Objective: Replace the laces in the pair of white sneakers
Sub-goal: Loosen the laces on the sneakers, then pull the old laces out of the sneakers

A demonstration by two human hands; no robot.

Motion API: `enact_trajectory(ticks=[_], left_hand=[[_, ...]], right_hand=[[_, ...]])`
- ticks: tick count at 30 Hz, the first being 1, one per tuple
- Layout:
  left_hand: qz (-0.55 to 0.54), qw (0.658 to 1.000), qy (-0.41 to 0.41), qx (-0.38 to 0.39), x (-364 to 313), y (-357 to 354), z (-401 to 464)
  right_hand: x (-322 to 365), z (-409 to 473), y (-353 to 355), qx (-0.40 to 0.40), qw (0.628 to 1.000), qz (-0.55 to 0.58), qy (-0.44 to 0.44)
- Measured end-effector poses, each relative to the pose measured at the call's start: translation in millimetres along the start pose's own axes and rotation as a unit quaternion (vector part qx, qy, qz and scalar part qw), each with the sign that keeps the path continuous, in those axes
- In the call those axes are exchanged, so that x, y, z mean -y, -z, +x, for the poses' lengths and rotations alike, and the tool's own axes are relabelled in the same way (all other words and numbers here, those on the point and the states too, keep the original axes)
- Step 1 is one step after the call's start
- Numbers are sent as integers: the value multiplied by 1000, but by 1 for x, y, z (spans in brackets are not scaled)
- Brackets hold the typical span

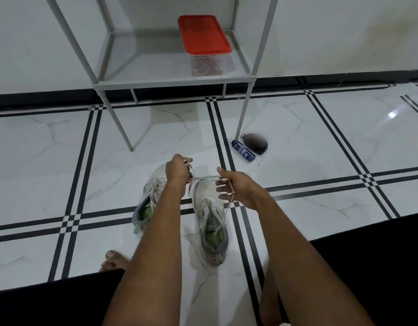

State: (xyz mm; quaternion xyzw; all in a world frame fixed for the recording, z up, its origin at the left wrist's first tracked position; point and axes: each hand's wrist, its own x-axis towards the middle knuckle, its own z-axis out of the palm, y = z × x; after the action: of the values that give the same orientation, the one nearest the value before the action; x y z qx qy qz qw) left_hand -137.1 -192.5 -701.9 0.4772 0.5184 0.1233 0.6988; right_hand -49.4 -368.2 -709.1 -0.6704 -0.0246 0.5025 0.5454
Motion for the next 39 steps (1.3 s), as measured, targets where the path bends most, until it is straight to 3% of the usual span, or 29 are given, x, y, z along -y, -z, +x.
enact_trajectory(ticks=[4, 7, 8, 11, 13, 15, 18, 20, 22, 23, 25, 27, 30, 33, 39], left_hand=[[252, 962, -20, 101, 24, -25, -9], [302, 934, -49, 184, 41, -50, -24], [339, 917, -56, 205, 46, -58, -28], [546, 811, -83, 193, 66, -81, -27], [600, 778, -91, 162, 77, -88, -24], [569, 800, -117, 149, 84, -93, -18], [319, 930, -67, 172, 87, -104, -14], [187, 965, -38, 180, 85, -110, -14], [118, 968, -24, 220, 82, -115, -13], [137, 961, -30, 239, 79, -116, -13], [275, 925, -93, 244, 77, -113, -12], [360, 896, -159, 204, 85, -106, -5], [336, 916, -201, 91, 97, -86, -6], [379, 893, -241, 11, 107, -62, -7], [355, 898, -261, -18, 106, -16, 5]], right_hand=[[2, -1, 7, -50, 997, 48, 15], [0, -1, 17, -111, 993, 28, 40], [-1, 0, 22, -130, 990, 24, 45], [-9, 4, 40, -190, 979, -28, 66], [-21, 4, 52, -238, 964, -84, 83], [-32, 3, 63, -269, 953, -103, 98], [-40, 5, 73, -305, 943, -73, 114], [-38, 7, 76, -320, 937, -60, 128], [-33, 7, 77, -318, 936, -55, 138], [-32, 6, 77, -318, 936, -64, 134], [-33, 6, 74, -332, 929, -108, 120], [-41, 9, 69, -344, 919, -149, 117], [-50, 9, 56, -333, 921, -163, 121], [-61, 12, 41, -283, 924, -235, 104], [-79, 15, -13, -101, 945, -312, 16]])
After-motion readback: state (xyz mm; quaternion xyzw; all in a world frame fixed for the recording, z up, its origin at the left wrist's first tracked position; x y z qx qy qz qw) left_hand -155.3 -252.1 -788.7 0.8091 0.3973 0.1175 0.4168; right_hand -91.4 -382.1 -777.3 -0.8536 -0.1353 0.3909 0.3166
